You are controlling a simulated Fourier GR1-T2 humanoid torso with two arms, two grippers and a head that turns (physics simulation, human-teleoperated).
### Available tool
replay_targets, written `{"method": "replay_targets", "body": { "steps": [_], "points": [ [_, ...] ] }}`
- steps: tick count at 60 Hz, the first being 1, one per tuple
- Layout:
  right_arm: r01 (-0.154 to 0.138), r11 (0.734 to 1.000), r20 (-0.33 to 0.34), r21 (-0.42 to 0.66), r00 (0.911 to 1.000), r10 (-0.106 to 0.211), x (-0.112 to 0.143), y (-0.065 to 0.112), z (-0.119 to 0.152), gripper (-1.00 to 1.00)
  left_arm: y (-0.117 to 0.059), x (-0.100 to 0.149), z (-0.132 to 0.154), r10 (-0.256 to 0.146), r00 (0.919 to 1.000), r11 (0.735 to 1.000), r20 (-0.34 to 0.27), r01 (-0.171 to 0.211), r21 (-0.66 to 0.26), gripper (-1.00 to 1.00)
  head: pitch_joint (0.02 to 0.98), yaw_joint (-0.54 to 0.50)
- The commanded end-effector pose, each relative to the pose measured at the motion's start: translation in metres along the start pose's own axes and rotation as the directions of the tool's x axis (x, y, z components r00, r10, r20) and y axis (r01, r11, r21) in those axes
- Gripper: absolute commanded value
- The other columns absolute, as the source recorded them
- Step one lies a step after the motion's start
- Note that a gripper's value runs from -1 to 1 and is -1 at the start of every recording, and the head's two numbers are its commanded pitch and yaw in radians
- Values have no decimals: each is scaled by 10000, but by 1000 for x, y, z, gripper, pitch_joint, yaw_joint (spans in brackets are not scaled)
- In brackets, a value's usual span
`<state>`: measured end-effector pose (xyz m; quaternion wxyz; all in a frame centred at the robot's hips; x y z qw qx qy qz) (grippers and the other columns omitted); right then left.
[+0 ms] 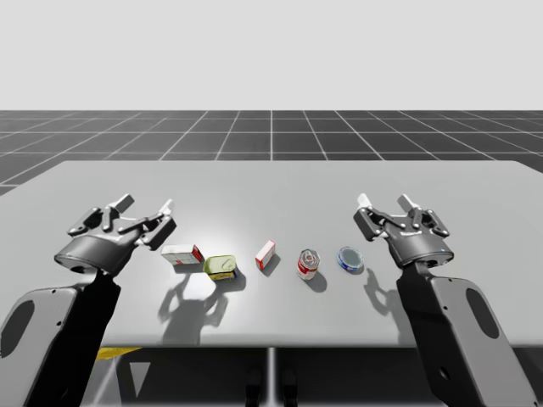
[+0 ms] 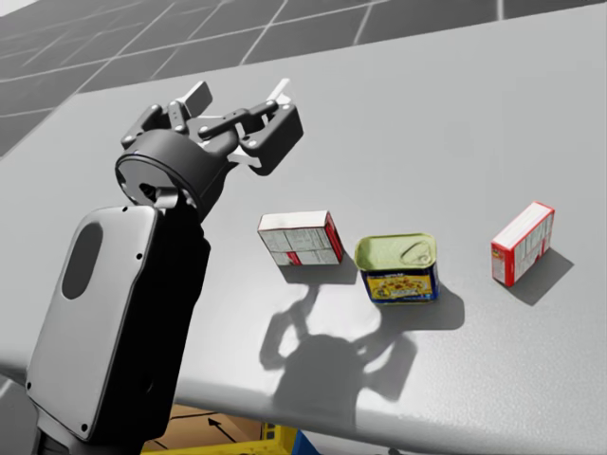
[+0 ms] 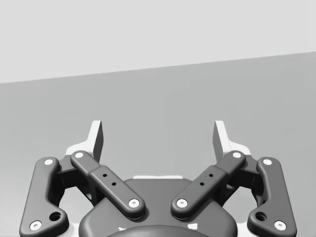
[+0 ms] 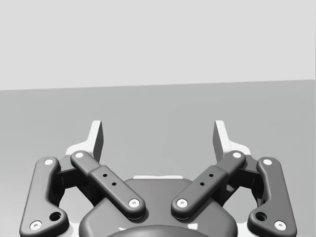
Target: Pick up the pudding box and lift it.
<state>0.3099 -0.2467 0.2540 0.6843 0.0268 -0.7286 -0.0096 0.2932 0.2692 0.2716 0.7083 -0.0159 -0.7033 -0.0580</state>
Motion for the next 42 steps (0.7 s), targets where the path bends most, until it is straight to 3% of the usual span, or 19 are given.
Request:
{"method": "replay_targets", "body": {
  "steps": [1,8,18,28,42],
  "points": [
    [-41,10000,-47,10,10000,41,-2,1,-1,-1000,-9,13,19,502,9985,9987,-218,-502,8,-1000,820,414],
    [-52,10000,-73,19,10000,52,-2,1,-1,-1000,-14,16,37,674,9970,9972,-380,-685,-283,-1000,813,416],
    [35,10000,-59,-14,10000,-35,-1,1,0,-1000,-14,10,63,501,9973,9982,-539,-518,-300,-1000,814,414],
    [98,9999,-41,-58,9999,-98,-1,1,1,-1000,-12,-14,92,482,9934,9983,-1044,-512,-266,-1000,812,413],
    [133,9999,-24,-49,9999,-133,0,0,0,-1000,-17,-52,105,656,9872,9978,-1451,-669,-36,-1000,807,414]
  ]
}}
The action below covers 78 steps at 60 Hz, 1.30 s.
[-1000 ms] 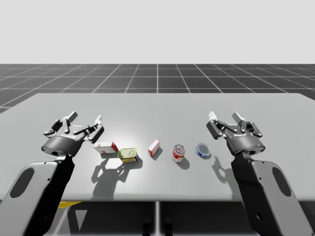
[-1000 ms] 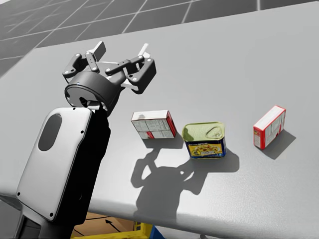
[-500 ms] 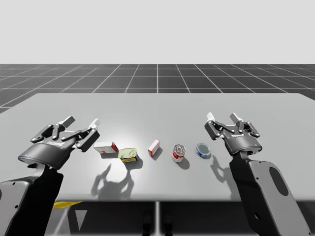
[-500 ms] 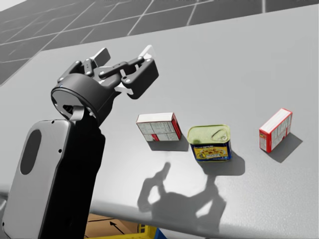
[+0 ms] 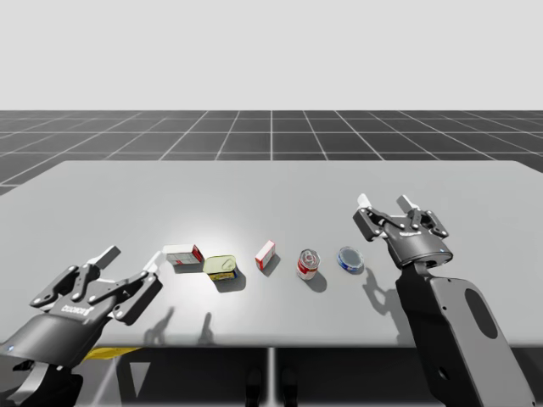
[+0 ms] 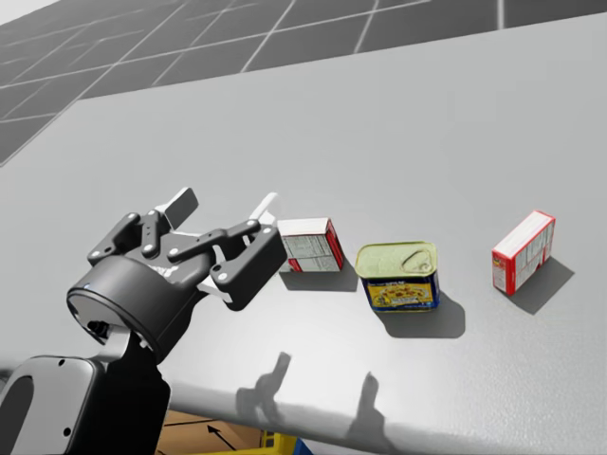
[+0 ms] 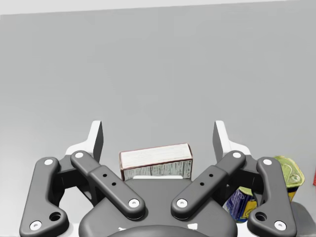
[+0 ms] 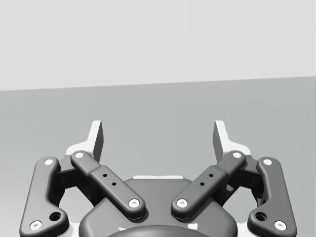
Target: Pick up the pudding box and lift it.
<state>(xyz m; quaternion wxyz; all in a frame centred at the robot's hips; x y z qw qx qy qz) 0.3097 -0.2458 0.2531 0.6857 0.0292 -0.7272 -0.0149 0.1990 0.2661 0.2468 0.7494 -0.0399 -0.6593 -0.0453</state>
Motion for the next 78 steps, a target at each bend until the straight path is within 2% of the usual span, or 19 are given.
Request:
{"method": "replay_targets", "body": {
  "steps": [1,9,24,44,66,78],
  "points": [
    [26,10000,16,-4,10000,-26,0,-1,0,-1000,-1,-31,8,119,9996,9998,-265,-115,154,-1000,807,414],
    [16,10000,28,14,10000,-16,0,-1,0,-1000,-3,-57,0,160,9983,9991,-560,-137,409,-1000,808,409],
    [-13,10000,42,11,10000,13,0,0,0,-1000,-7,-78,-19,348,9936,9985,-1073,-300,467,-1000,811,406],
    [9,10000,30,32,10000,-9,0,-1,0,-1000,-16,-81,-50,291,9897,9978,-1400,-205,629,-1000,807,403],
    [-19,10000,78,-47,10000,19,0,-1,0,-1000,-13,-88,-80,393,9805,9877,-1925,-89,1563,-1000,816,393],
    [-42,10000,96,-85,9999,43,0,-1,0,-1000,-14,-87,-92,430,9781,9876,-2035,-108,1566,-1000,819,393]
  ]
}}
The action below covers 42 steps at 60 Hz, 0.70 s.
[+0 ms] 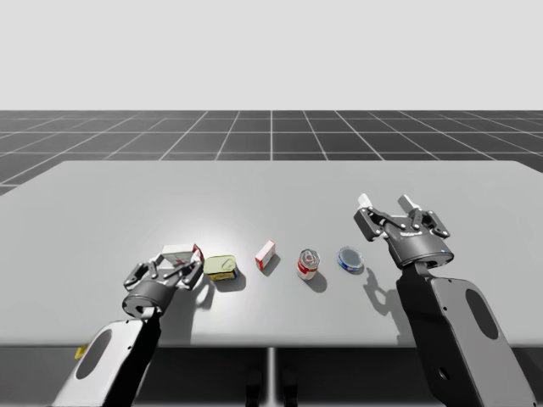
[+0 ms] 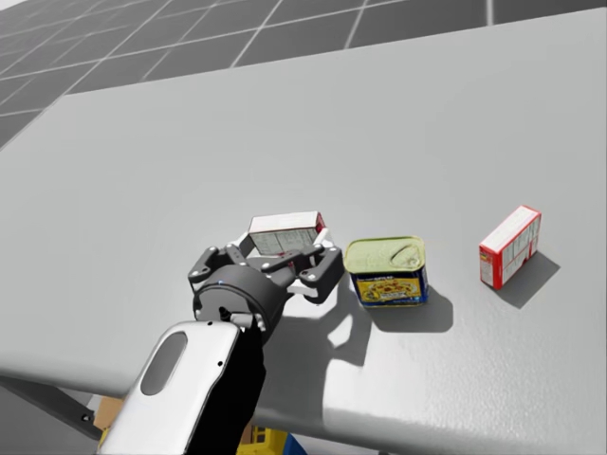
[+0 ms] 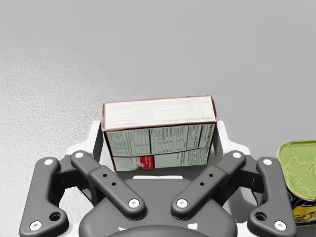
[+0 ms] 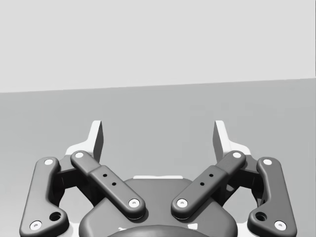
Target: Pick up the pudding box and lift it.
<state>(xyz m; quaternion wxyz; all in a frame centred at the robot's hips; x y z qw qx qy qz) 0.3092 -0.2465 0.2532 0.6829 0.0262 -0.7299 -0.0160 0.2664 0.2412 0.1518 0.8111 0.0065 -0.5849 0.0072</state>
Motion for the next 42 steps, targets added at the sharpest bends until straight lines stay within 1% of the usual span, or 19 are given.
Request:
{"method": "replay_targets", "body": {
  "steps": [1,9,11,12,22,25,26,27,28,29,30,31,39,42],
  "points": [
    [-14,10000,13,-29,10000,14,0,0,0,-1000,1,0,-11,-14,9999,9998,-146,17,196,-1000,819,393],
    [-17,10000,-2,-14,10000,17,0,0,0,-1000,0,2,-19,72,9997,9994,-220,-64,347,-1000,819,393],
    [-26,10000,-6,-11,10000,26,0,0,0,-1000,0,3,-20,204,9994,9993,-274,-196,317,-1000,818,393],
    [-22,10000,-7,-7,10000,22,0,0,0,-1000,-1,3,-21,210,9993,9994,-304,-201,300,-1000,818,394],
    [-29,10000,-12,12,10000,29,0,0,0,-1000,-5,2,-24,210,9993,9994,-324,-201,292,-1000,814,396],
    [-27,10000,-18,15,10000,27,0,-1,0,-1000,-6,1,-24,97,9996,9994,-262,-88,328,-1000,813,397],
    [-32,10000,-21,16,10000,33,0,0,0,-1000,-7,1,-23,104,9996,9994,-244,-96,332,-645,811,397],
    [-34,10000,-22,14,10000,34,0,0,0,-1000,-7,1,-23,97,9996,9995,-252,-89,312,489,809,398],
    [-32,10000,-23,13,10000,32,0,0,0,-1000,-7,0,-23,87,9997,9995,-245,-79,302,742,808,399],
    [-30,10000,-22,16,10000,30,0,0,0,-1000,-7,0,-23,78,9997,9996,-240,-71,284,874,808,398],
    [-32,10000,-21,21,10000,32,0,0,0,-1000,-7,-1,-22,75,9997,9996,-244,-69,267,958,807,399],
    [-37,10000,-20,21,10000,37,0,0,0,-1000,-8,-1,-22,72,9997,9996,-243,-65,268,984,806,399],
    [-47,10000,-21,23,10000,47,0,0,0,-1000,-8,-3,-20,55,9996,9998,-275,-49,195,1000,774,401],
    [-45,10000,-16,18,10000,45,0,0,0,-1000,-8,-3,-20,44,9996,9999,-271,-40,167,1000,738,404]
  ]
}}
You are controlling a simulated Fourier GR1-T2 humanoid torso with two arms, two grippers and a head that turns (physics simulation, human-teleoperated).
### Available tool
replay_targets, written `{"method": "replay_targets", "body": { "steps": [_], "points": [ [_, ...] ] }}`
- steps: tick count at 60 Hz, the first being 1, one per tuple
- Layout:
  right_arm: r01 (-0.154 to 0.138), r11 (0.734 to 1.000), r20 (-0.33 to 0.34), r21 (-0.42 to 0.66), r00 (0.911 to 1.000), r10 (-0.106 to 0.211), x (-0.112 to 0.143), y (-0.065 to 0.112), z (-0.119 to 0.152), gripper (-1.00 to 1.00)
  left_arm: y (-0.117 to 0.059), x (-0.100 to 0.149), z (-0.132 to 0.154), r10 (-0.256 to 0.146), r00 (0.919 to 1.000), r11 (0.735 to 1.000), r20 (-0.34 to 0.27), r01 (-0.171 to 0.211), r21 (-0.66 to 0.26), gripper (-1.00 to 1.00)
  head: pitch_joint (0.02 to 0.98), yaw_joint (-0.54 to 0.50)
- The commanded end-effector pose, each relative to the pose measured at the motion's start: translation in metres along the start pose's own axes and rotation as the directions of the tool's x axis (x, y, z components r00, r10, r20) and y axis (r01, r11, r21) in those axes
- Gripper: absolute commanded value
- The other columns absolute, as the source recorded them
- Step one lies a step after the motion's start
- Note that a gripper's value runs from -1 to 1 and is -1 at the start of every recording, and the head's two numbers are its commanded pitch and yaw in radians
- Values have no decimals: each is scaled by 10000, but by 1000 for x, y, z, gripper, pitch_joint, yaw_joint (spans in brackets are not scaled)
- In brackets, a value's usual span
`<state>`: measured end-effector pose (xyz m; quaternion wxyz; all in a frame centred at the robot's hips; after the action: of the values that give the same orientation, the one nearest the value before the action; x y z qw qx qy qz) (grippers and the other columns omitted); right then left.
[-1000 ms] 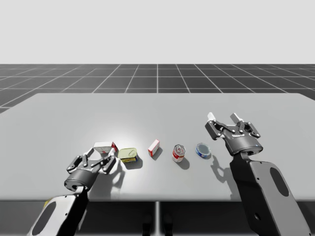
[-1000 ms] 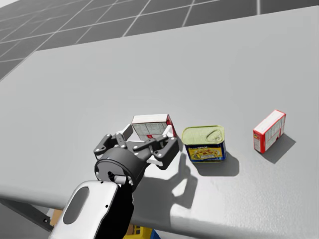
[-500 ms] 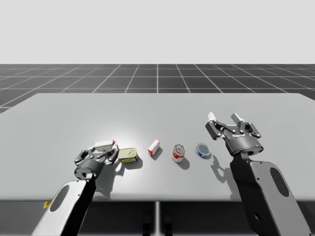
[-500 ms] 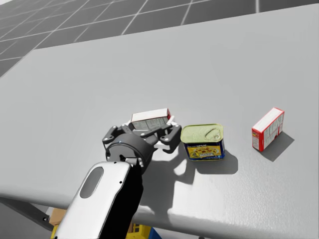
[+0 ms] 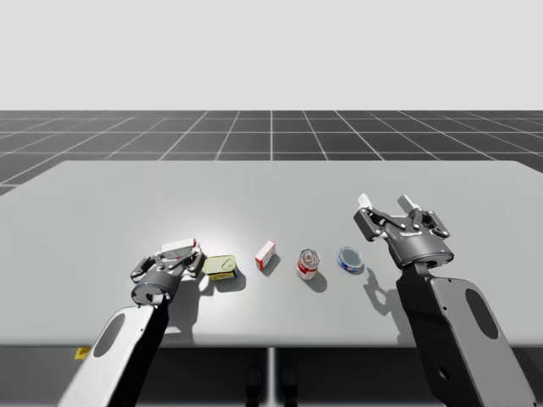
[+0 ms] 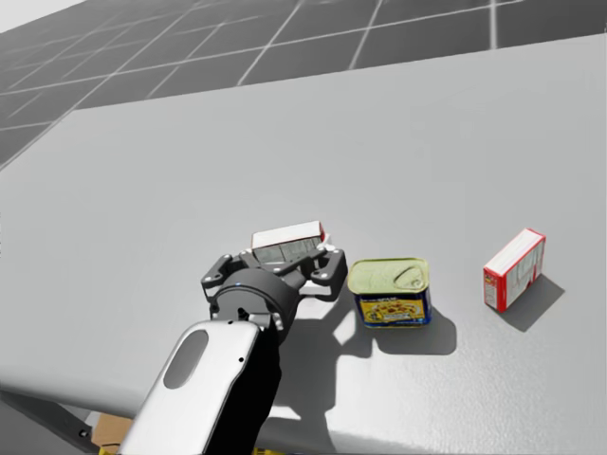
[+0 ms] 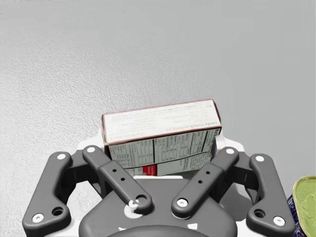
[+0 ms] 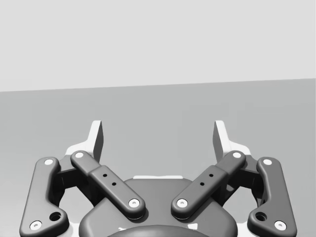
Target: Pick up the pudding box and lift it.
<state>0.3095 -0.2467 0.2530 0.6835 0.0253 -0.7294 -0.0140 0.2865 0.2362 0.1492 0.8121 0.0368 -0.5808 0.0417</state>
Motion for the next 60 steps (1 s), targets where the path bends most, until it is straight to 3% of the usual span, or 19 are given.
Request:
{"method": "replay_targets", "body": {
  "steps": [1,23,34,37,47,60],
  "points": [
    [-5,10000,0,2,10000,5,0,0,0,-1000,-2,-7,0,-182,9997,9972,-183,169,-731,1000,730,404],
    [3,10000,1,-9,10000,-3,0,-1,0,-1000,-5,-10,2,-255,9994,9956,-229,233,-909,970,463,425],
    [46,10000,-25,-33,10000,-46,0,-2,0,-1000,-9,-5,6,-250,9997,9931,24,251,-1143,985,439,429],
    [24,10000,-28,-30,10000,-25,0,-2,0,-1000,-9,-1,8,-478,9988,9929,142,491,-1081,987,439,430],
    [8,10000,-22,-30,10000,-8,0,-3,-1,-1000,-7,22,17,-717,9953,9902,647,788,-1151,1000,437,429],
    [-41,10000,-3,-66,10000,41,0,-4,-2,-1000,-7,64,32,-1148,9811,9823,1559,1355,-1292,1000,428,428]
  ]
}}
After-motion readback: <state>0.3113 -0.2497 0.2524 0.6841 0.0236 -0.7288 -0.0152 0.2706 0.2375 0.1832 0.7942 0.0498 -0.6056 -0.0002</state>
